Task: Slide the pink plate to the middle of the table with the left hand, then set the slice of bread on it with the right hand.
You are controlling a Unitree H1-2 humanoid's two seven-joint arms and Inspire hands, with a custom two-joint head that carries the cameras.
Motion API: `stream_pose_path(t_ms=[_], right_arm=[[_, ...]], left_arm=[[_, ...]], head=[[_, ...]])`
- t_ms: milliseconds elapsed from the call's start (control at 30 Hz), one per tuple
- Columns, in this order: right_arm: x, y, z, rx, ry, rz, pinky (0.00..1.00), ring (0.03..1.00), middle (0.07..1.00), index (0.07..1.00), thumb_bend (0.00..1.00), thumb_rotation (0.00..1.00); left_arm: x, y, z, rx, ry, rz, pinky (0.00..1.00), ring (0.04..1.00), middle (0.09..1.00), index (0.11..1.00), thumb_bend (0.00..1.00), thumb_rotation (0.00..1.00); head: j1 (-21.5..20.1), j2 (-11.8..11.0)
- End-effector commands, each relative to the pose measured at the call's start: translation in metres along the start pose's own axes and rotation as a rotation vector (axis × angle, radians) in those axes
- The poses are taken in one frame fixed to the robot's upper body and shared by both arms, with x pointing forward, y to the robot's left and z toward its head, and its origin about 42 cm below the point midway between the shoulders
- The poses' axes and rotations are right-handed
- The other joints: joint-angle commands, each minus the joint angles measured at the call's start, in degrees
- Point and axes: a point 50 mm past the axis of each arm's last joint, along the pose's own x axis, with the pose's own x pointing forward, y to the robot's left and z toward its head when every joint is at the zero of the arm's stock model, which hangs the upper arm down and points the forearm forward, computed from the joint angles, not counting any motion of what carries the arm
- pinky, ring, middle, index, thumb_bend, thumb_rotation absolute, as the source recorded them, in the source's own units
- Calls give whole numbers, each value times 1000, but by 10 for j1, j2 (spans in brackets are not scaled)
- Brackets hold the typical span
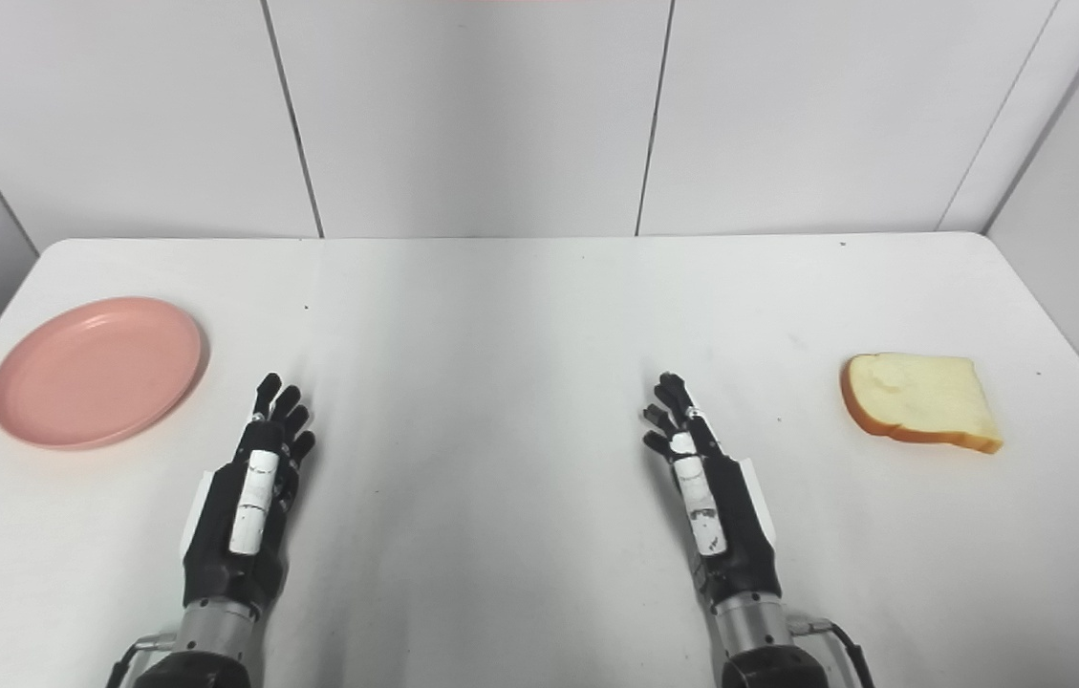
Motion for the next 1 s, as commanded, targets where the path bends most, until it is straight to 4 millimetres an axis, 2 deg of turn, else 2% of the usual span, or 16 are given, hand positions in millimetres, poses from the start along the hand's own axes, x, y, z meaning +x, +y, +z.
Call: stream_pose_path(t_ms=[0,367,533,667,967], right_arm=[[-5,1,-4,5,24,-6,890,911,944,930,882,987],[-3,2,-4,-4,19,-12,889,914,939,927,892,986],[-2,3,-6,9,15,-6,902,921,941,931,884,979],[-2,5,-5,4,8,-7,897,918,940,932,892,981],[-1,4,-4,-12,-52,0,939,939,955,927,896,993]], left_arm=[[7,-3,12,18,-60,-24,1000,1000,1000,1000,857,819],[6,-1,9,23,-59,-39,1000,1000,1000,1000,845,815],[8,2,17,23,-108,-51,1000,1000,1000,1000,828,813],[8,3,18,8,-95,-41,1000,1000,1000,1000,885,816],[5,2,16,10,-119,-32,1000,1000,1000,1000,863,841]], head=[[-1,0],[7,-1],[4,-4],[1,-5],[3,-7]])
